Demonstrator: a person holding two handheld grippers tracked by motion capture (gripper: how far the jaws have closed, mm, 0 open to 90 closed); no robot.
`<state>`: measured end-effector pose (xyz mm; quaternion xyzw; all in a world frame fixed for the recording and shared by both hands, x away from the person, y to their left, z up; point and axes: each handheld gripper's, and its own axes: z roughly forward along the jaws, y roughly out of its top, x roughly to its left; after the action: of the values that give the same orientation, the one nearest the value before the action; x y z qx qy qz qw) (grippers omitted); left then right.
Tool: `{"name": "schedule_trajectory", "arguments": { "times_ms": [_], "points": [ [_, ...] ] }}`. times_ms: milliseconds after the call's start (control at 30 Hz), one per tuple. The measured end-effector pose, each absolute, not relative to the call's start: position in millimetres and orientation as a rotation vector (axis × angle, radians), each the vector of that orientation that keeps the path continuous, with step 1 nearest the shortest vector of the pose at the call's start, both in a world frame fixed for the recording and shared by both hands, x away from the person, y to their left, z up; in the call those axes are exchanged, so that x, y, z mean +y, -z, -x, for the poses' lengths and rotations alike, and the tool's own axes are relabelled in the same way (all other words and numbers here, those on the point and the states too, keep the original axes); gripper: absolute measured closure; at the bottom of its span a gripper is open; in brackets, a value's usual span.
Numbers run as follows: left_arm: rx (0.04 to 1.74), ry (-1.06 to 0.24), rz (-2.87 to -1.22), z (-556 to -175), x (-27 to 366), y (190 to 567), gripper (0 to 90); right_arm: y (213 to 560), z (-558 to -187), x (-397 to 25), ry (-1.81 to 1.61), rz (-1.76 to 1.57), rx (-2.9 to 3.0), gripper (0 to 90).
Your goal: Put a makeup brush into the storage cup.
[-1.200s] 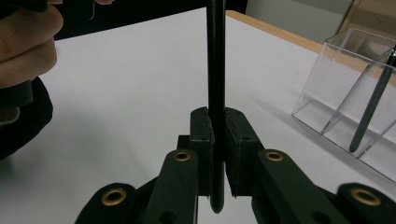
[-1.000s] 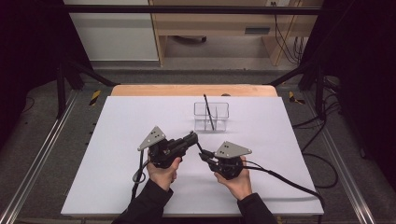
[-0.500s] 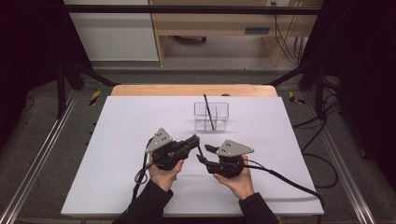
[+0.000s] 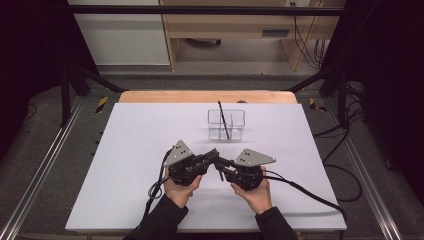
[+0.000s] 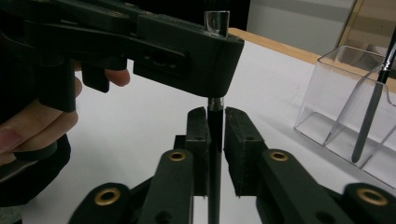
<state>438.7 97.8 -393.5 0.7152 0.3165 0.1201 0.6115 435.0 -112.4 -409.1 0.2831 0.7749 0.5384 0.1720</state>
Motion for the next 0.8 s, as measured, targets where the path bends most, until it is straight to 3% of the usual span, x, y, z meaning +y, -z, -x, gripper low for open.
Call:
{"name": "schedule_trajectory", "arguments": {
  "times_ms": [267,600,800],
  "points": [
    [0.727,-0.285,-1.641,-440,98,393,82.3,409,-435,-112,-1.548,-0.810,2.196,83.9],
    [0.696,-0.314,-1.685,-443,115,383,51.8,408,-440,-114,-1.526,-0.856,2.183,83.9],
    [0.695,-0.339,-1.725,-442,133,379,40.4,405,-444,-116,-1.532,-0.881,2.159,83.9]
  ]
}}
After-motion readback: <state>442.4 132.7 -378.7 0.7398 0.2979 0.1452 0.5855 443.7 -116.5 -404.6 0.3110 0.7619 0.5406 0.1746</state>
